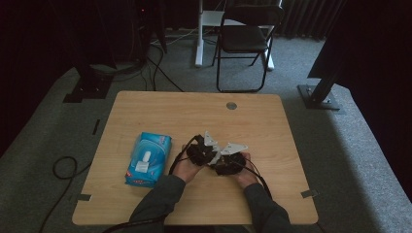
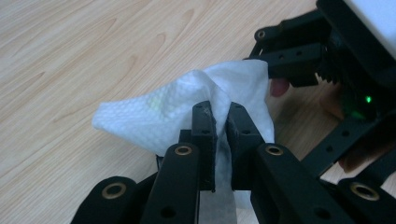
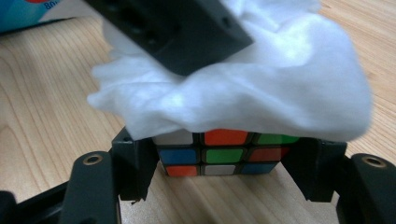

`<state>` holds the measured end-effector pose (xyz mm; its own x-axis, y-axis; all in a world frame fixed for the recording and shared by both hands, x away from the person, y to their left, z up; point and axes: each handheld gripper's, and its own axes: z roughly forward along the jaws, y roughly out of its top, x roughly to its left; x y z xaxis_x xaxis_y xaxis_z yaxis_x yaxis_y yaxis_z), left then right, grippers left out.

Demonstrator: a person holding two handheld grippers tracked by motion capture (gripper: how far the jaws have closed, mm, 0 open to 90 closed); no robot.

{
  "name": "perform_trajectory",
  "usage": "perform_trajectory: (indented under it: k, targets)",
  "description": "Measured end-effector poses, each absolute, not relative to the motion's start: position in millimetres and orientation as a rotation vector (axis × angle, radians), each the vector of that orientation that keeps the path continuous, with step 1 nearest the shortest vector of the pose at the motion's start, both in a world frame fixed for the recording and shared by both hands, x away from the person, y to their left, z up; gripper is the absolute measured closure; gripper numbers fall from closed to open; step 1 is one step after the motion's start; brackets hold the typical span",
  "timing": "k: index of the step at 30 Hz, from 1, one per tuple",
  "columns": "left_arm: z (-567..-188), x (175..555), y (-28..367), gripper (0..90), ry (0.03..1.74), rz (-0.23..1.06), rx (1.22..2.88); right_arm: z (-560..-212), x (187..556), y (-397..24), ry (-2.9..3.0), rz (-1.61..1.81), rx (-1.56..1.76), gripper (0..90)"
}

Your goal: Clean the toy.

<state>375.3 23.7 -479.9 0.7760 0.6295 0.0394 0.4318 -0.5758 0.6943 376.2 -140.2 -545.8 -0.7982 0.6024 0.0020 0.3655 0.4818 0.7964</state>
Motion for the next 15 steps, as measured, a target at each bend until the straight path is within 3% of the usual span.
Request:
perform_trajectory:
  k: [15]
  targets:
    - [-484, 388, 24, 83.7, 0.821, 0.385, 2.220, -546, 376, -141, 2.453, 1.207, 0.810, 34.0]
